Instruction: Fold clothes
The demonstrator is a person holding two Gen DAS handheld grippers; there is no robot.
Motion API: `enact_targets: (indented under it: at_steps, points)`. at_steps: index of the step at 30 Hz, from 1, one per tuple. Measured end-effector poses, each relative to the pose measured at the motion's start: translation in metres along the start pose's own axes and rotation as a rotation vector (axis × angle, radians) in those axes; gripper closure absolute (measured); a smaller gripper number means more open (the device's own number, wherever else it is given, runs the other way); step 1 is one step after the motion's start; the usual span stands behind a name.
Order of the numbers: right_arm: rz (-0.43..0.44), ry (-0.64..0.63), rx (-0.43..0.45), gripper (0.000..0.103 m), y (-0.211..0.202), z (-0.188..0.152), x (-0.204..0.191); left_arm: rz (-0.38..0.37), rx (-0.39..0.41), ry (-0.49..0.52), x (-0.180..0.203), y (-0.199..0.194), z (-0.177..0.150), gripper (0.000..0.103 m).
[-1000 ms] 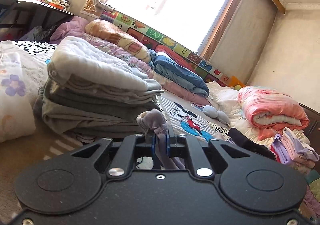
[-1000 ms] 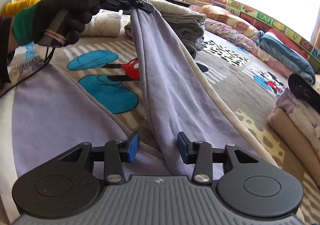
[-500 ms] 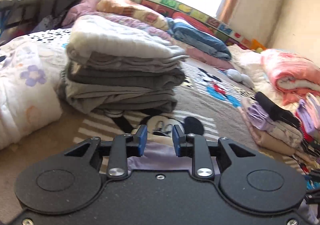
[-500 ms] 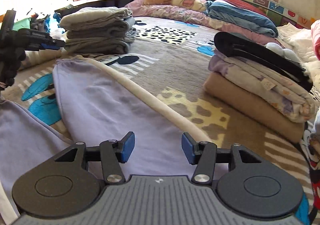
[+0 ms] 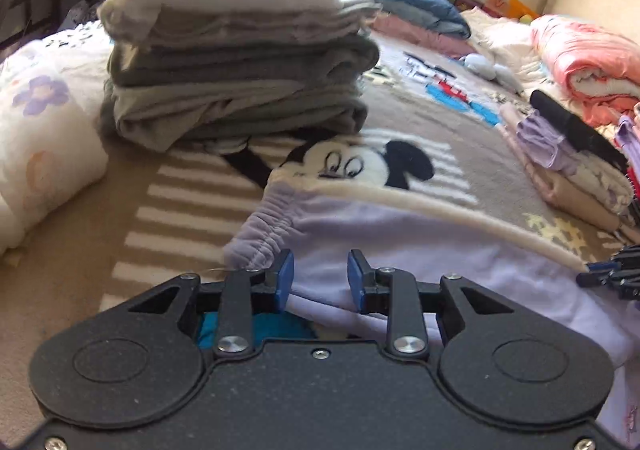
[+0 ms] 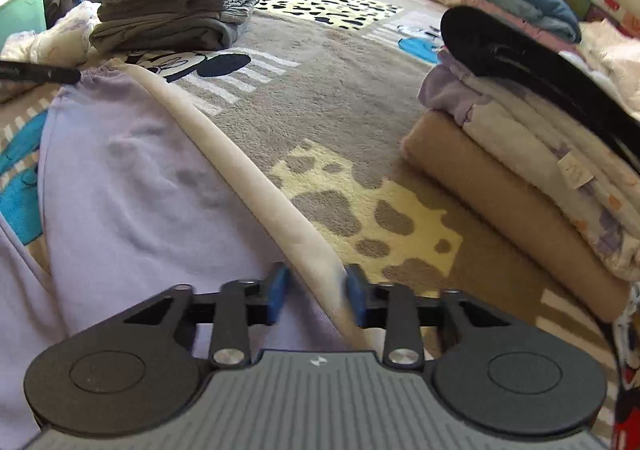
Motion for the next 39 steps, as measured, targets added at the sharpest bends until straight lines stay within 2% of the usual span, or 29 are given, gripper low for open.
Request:
enact_targets:
  at_steps: [2, 4, 6, 7, 9, 10, 11, 13, 16, 17, 21, 24, 27, 34, 39]
  points:
    - [-0.031, -0.007, 0.015, 0.098, -0.003, 0.004, 0.001, 0.003, 0.022, -0.014, -0.001, -0.003, 0.003, 0.076]
    - [-0.068, -0.007, 0.055, 0.098, -0.012, 0.014, 0.004, 0.000, 0.047, -0.015, 0.002, -0.008, 0.008, 0.072]
    - [-0.084, -0.007, 0.058, 0.098, -0.014, 0.021, 0.012, 0.002, 0.031, 0.005, 0.006, -0.003, 0.005, 0.065]
    - [-0.102, -0.021, 0.044, 0.098, -0.011, 0.022, 0.015, 0.012, 0.020, 0.021, 0.008, 0.002, 0.002, 0.064]
    - [-0.207, -0.081, -0.018, 0.098, -0.003, 0.019, 0.025, 0.027, 0.017, 0.039, 0.011, 0.005, 0.001, 0.064]
    - [-0.217, -0.076, -0.026, 0.098, -0.002, 0.017, 0.030, 0.023, 0.024, 0.034, 0.010, 0.003, 0.002, 0.064]
    - [-0.207, -0.057, -0.025, 0.098, -0.003, 0.016, 0.035, 0.017, 0.033, 0.027, 0.009, 0.000, 0.003, 0.064]
    - [-0.139, 0.030, 0.049, 0.095, -0.020, 0.016, 0.039, 0.006, 0.049, 0.011, 0.007, -0.005, 0.006, 0.064]
    - [-0.102, 0.083, 0.117, 0.077, -0.061, 0.008, 0.037, -0.028, 0.073, -0.015, 0.008, -0.014, 0.011, 0.064]
    - [-0.092, 0.085, 0.127, 0.066, -0.074, 0.002, 0.034, -0.046, 0.080, -0.025, 0.009, -0.017, 0.013, 0.064]
    - [-0.051, 0.122, 0.119, 0.047, -0.114, -0.034, 0.030, -0.123, 0.098, -0.030, 0.026, -0.027, 0.017, 0.064]
    - [-0.081, 0.146, 0.088, 0.046, -0.128, -0.064, 0.033, -0.152, 0.099, -0.001, 0.041, -0.030, 0.015, 0.064]
    - [-0.080, 0.226, 0.108, 0.046, -0.141, -0.091, 0.034, -0.157, 0.096, 0.024, 0.050, -0.030, 0.013, 0.064]
    - [0.013, 0.449, 0.237, 0.048, -0.143, -0.128, 0.038, -0.165, 0.093, 0.044, 0.056, -0.028, 0.009, 0.064]
    - [0.095, 0.548, 0.378, 0.062, -0.142, -0.134, 0.047, -0.163, 0.087, 0.046, 0.057, -0.025, 0.008, 0.064]
Point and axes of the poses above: each gripper's, at about its wrist camera, not at the fingertips, and y roughly the way its jaws point, x to its right, z to its top, the point moved 8 cm from there along y, roughly the way its jaws point, and after that the axes turned 15 degrees about z, right-handed, at the moved point
